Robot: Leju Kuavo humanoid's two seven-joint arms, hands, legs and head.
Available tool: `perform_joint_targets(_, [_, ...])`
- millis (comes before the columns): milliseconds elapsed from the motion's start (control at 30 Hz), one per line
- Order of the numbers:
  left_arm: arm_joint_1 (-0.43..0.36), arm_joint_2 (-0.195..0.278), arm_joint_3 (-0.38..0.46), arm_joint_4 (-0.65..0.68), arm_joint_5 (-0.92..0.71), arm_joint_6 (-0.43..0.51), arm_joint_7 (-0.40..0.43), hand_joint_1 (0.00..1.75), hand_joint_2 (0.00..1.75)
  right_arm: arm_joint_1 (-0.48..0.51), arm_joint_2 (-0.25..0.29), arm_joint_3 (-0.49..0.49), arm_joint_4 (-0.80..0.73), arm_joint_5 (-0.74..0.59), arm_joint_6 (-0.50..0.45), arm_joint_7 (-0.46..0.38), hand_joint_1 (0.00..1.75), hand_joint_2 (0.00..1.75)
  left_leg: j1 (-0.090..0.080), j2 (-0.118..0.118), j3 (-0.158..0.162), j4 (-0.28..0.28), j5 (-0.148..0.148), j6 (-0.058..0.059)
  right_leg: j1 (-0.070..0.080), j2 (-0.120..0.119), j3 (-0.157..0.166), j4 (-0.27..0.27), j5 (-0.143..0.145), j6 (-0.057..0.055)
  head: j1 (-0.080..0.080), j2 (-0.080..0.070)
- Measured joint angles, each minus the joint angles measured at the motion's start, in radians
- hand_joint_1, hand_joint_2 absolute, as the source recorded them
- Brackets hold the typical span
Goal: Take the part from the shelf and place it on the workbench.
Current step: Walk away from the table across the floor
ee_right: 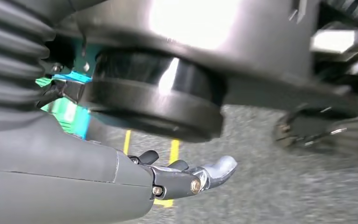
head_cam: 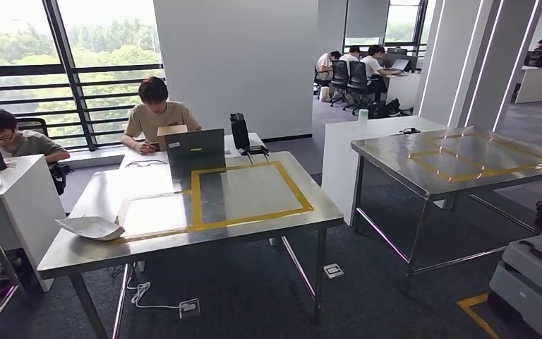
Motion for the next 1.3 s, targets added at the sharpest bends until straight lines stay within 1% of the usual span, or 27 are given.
perform_joint_targets(67, [0.004, 0.002, 0.000, 0.000, 0.006, 0.000, 0.005, 0.00, 0.00, 0.003, -0.001, 0.005, 0.000, 0.004, -0.002, 0.001, 0.00, 1.75, 0.001, -0.003, 0.089, -0.127, 0.009, -0.002, -0.002, 0.000, -0.025, 0.015, 0.009, 0.011, 0.000, 0.000])
perform_joint_targets(100, [0.004, 0.003, 0.000, 0.000, 0.008, 0.000, 0.006, 0.00, 0.00, 0.003, -0.001, 0.008, 0.000, 0.006, -0.004, 0.001, 0.00, 1.75, 0.000, -0.005, 0.115, -0.173, 0.002, 0.002, -0.002, 0.000, -0.033, 0.021, 0.015, 0.016, 0.001, 0.000])
perform_joint_targets(133, [0.005, 0.003, 0.000, 0.000, 0.009, 0.001, 0.006, 0.00, 0.00, 0.003, -0.002, 0.011, 0.000, 0.010, -0.007, 0.001, 0.00, 1.75, -0.003, -0.007, 0.124, -0.197, -0.008, 0.009, -0.001, -0.001, -0.038, 0.023, 0.021, 0.022, 0.001, 0.000])
perform_joint_targets(200, [0.009, 0.005, 0.000, 0.001, 0.012, 0.005, 0.003, 0.00, 0.00, 0.001, -0.001, 0.020, 0.000, 0.023, -0.008, 0.001, 0.00, 1.75, -0.006, -0.006, 0.113, -0.205, 0.001, 0.029, -0.003, 0.001, -0.044, 0.024, 0.032, 0.032, 0.001, 0.000])
perform_joint_targets(233, [0.011, 0.007, 0.000, 0.002, 0.014, 0.010, 0.000, 0.00, 0.00, -0.001, -0.001, 0.026, 0.000, 0.030, -0.007, 0.003, 0.00, 1.75, -0.006, -0.004, 0.107, -0.205, 0.008, 0.041, -0.005, 0.003, -0.050, 0.030, 0.022, 0.037, 0.001, 0.000])
perform_joint_targets(300, [0.014, 0.010, 0.001, 0.003, 0.021, 0.019, -0.007, 0.00, 0.00, -0.011, -0.001, 0.036, 0.000, 0.040, -0.003, 0.012, 0.00, 1.75, -0.005, 0.000, 0.092, -0.207, 0.027, 0.061, -0.008, 0.006, -0.073, 0.093, -0.049, 0.047, 0.001, 0.000])
perform_joint_targets(367, [0.016, 0.011, 0.002, 0.003, 0.029, 0.026, -0.014, 0.00, 0.00, -0.026, -0.001, 0.044, 0.000, 0.045, 0.000, 0.023, 0.00, 1.75, -0.007, 0.002, 0.068, -0.204, 0.046, 0.068, -0.009, 0.007, -0.106, 0.220, -0.148, 0.053, 0.002, 0.000])
perform_joint_targets(400, [0.016, 0.011, 0.003, 0.003, 0.035, 0.029, -0.018, 0.00, 0.00, -0.031, -0.001, 0.046, 0.000, 0.047, 0.001, 0.028, 0.00, 1.75, -0.008, 0.003, 0.055, -0.202, 0.055, 0.069, -0.009, 0.007, -0.116, 0.282, -0.177, 0.053, 0.002, 0.000])
perform_joint_targets(433, [0.017, 0.011, 0.004, 0.003, 0.038, 0.031, -0.020, 0.00, 0.00, -0.035, -0.001, 0.047, 0.000, 0.048, 0.001, 0.032, 0.00, 1.75, -0.009, 0.004, 0.040, -0.198, 0.063, 0.070, -0.009, 0.007, -0.115, 0.319, -0.183, 0.053, 0.002, 0.000])
perform_joint_targets(467, [0.017, 0.011, 0.005, 0.003, 0.042, 0.033, -0.023, 0.00, 0.00, -0.038, -0.001, 0.048, 0.000, 0.048, 0.000, 0.037, 0.00, 1.75, -0.010, 0.004, 0.027, -0.194, 0.070, 0.069, -0.008, 0.007, -0.097, 0.322, -0.167, 0.050, 0.002, 0.000])
perform_joint_targets(533, [0.016, 0.010, 0.007, 0.003, 0.040, 0.035, -0.030, 0.00, 0.00, -0.045, 0.000, 0.050, 0.000, 0.047, -0.007, 0.039, 0.00, 1.75, -0.010, 0.003, 0.002, -0.184, 0.084, 0.065, -0.007, 0.008, -0.010, 0.216, -0.108, 0.042, 0.002, 0.000])
perform_joint_targets(600, [0.013, 0.006, 0.009, 0.003, 0.027, 0.033, -0.034, 0.00, 0.00, -0.057, 0.001, 0.053, 0.000, 0.042, -0.016, 0.033, 0.00, 1.75, -0.010, 0.003, -0.013, -0.179, 0.098, 0.056, -0.001, 0.009, 0.085, 0.073, -0.098, 0.032, 0.002, 0.000])
perform_joint_targets(667, [0.007, 0.001, 0.009, 0.003, 0.007, 0.026, -0.035, 0.00, 0.00, -0.064, 0.003, 0.053, 0.000, 0.032, -0.020, 0.022, 0.00, 1.75, -0.007, 0.004, -0.017, -0.182, 0.115, 0.044, 0.007, 0.011, 0.114, 0.014, -0.111, 0.024, 0.001, 0.000])
perform_joint_targets(733, [0.001, -0.003, 0.009, 0.003, -0.010, 0.018, -0.034, 0.00, 0.00, -0.065, 0.004, 0.053, 0.000, 0.017, -0.018, 0.012, 0.00, 1.75, -0.004, 0.004, -0.019, -0.186, 0.129, 0.031, 0.007, 0.010, 0.103, 0.006, -0.095, 0.012, 0.002, 0.000])
perform_joint_targets(767, [-0.001, -0.004, 0.009, 0.003, -0.016, 0.014, -0.033, 0.00, 0.00, -0.064, 0.004, 0.053, 0.000, 0.010, -0.018, 0.008, 0.00, 1.75, -0.004, 0.003, -0.026, -0.179, 0.119, 0.025, 0.005, 0.009, 0.095, 0.003, -0.084, 0.005, 0.002, 0.000])
perform_joint_targets(833, [-0.004, -0.005, 0.009, 0.003, -0.024, 0.007, -0.028, 0.00, 0.00, -0.061, 0.004, 0.050, 0.000, -0.003, -0.016, 0.004, 0.00, 1.75, -0.002, 0.001, -0.047, -0.116, 0.042, 0.016, 0.001, 0.006, 0.072, -0.002, -0.061, -0.008, 0.001, 0.000])
perform_joint_targets(900, [-0.009, -0.005, 0.009, 0.003, -0.028, 0.004, -0.025, 0.00, 0.00, -0.051, 0.004, 0.047, 0.000, -0.011, -0.015, 0.006, 0.00, 1.75, -0.001, 0.000, -0.070, 0.002, -0.051, 0.009, 0.003, 0.004, 0.044, 0.000, -0.039, -0.011, -0.001, 0.000])
perform_joint_targets(933, [-0.011, -0.005, 0.009, 0.003, -0.028, 0.005, -0.024, 0.00, 0.00, -0.044, 0.004, 0.045, 0.000, -0.013, -0.014, 0.009, 0.00, 1.75, -0.001, 0.000, -0.072, 0.053, -0.066, 0.007, 0.004, 0.003, 0.027, 0.003, -0.028, -0.011, -0.001, 0.000])
perform_joint_targets(967, [-0.012, -0.004, 0.009, 0.003, -0.028, 0.005, -0.024, 0.00, 0.00, -0.037, 0.003, 0.045, 0.000, -0.016, -0.014, 0.011, 0.00, 1.75, -0.001, 0.000, -0.065, 0.083, -0.055, 0.006, 0.005, 0.001, 0.010, 0.006, -0.016, -0.011, -0.001, 0.000])
perform_joint_targets(1000, [-0.012, -0.004, 0.009, 0.003, -0.029, 0.006, -0.024, 0.00, 0.00, -0.030, 0.003, 0.045, 0.000, -0.018, -0.014, 0.012, 0.00, 1.75, -0.001, 0.000, -0.043, 0.083, -0.026, 0.006, 0.006, 0.000, -0.008, 0.009, -0.004, -0.010, -0.001, 0.000])
perform_joint_targets(1033, [-0.012, -0.004, 0.009, 0.003, -0.030, 0.007, -0.023, 0.00, 0.00, -0.023, 0.002, 0.044, 0.000, -0.019, -0.015, 0.011, 0.00, 1.75, -0.001, 0.000, -0.006, 0.051, 0.005, 0.008, 0.006, -0.001, -0.025, 0.014, 0.007, -0.008, -0.001, 0.000])
perform_joint_targets(1067, [-0.013, -0.003, 0.009, 0.003, -0.032, 0.008, -0.023, 0.00, 0.00, -0.018, 0.002, 0.044, 0.000, -0.021, -0.017, 0.009, 0.00, 1.75, -0.002, 0.000, 0.044, -0.009, 0.013, 0.012, 0.007, 0.000, -0.040, 0.018, 0.018, -0.005, -0.001, 0.000])
perform_joint_targets(1133, [-0.015, -0.002, 0.009, 0.001, -0.033, 0.014, -0.024, 0.00, 0.00, -0.012, 0.001, 0.043, 0.000, -0.027, -0.022, 0.008, 0.00, 1.75, -0.006, -0.001, 0.140, -0.152, -0.015, 0.023, 0.008, 0.000, -0.058, 0.023, 0.039, 0.004, 0.000, 0.000])
perform_joint_targets(1167, [-0.015, -0.002, 0.009, 0.000, -0.033, 0.018, -0.024, 0.00, 0.00, -0.010, 0.001, 0.042, 0.000, -0.031, -0.025, 0.009, 0.00, 1.75, -0.010, -0.001, 0.166, -0.199, -0.035, 0.029, 0.007, -0.001, -0.062, 0.023, 0.049, 0.010, 0.000, 0.000])
perform_joint_targets(1233, [-0.011, -0.001, 0.009, 0.001, -0.032, 0.029, -0.024, 0.00, 0.00, -0.007, 0.001, 0.038, 0.000, -0.036, -0.025, 0.016, 0.00, 1.75, -0.014, 0.000, 0.167, -0.225, -0.032, 0.045, 0.004, 0.000, -0.066, 0.016, 0.070, 0.022, -0.001, 0.000])
perform_joint_targets(1267, [-0.007, 0.000, 0.009, 0.002, -0.032, 0.037, -0.023, 0.00, 0.00, -0.005, 0.000, 0.037, 0.000, -0.036, -0.023, 0.019, 0.00, 1.75, -0.014, 0.003, 0.159, -0.227, -0.020, 0.054, 0.003, 0.002, -0.071, 0.019, 0.065, 0.028, -0.001, 0.000])
perform_joint_targets(1300, [-0.002, 0.001, 0.009, 0.002, -0.032, 0.047, -0.023, 0.00, 0.00, -0.004, -0.001, 0.036, 0.000, -0.034, -0.020, 0.020, 0.00, 1.75, -0.012, 0.006, 0.148, -0.229, -0.008, 0.062, 0.001, 0.005, -0.078, 0.036, 0.038, 0.035, 0.000, 0.000])
